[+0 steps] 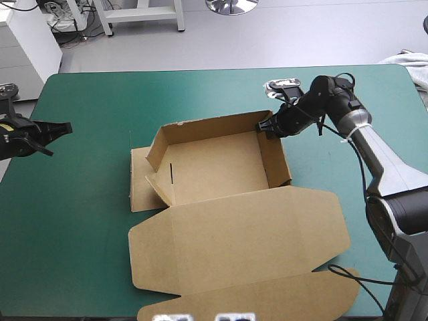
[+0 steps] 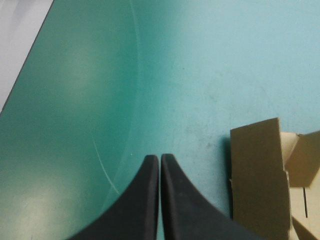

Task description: Fold the box

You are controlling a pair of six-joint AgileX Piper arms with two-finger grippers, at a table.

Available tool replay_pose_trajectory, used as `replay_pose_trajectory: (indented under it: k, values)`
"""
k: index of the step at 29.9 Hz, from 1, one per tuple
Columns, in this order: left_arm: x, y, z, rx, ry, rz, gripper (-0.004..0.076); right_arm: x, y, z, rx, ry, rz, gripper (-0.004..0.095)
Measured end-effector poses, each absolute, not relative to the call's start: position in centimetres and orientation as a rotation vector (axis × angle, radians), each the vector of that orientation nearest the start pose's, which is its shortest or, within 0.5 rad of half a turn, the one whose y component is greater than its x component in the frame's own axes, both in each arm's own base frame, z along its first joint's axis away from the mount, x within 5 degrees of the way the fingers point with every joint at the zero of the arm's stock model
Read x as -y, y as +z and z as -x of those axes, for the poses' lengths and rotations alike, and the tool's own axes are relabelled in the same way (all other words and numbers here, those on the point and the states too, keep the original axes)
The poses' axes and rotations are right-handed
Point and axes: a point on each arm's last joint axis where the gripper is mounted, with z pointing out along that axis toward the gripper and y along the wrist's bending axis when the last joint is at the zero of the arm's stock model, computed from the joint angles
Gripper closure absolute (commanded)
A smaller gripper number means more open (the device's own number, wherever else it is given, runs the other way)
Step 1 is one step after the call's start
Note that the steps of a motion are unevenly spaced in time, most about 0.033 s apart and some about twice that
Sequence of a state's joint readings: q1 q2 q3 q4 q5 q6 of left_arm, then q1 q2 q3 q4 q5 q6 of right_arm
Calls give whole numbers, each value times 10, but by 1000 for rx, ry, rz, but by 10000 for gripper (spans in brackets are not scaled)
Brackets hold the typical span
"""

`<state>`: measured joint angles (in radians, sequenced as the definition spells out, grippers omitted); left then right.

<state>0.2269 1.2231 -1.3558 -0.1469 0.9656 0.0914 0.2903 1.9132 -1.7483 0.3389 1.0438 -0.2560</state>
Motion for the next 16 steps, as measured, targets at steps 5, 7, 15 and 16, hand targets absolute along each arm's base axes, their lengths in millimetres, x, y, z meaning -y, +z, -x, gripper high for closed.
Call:
replay_pose_trajectory:
  k: [5,7,15,16]
  values:
    - [-44,414,-240,-2339,-17,165,730,-150,299,-396,-2597,372,646,564]
    - [-44,414,-240,-2342,-16,161,730,-150,298,-395,-2602,351,660,539]
    - [-44,414,-240,-2344,-17,161,730,-146,344,-396,-2541,273,707,528]
    - [-44,414,-240,-2345,-17,161,730,-146,355,-396,-2520,264,706,528]
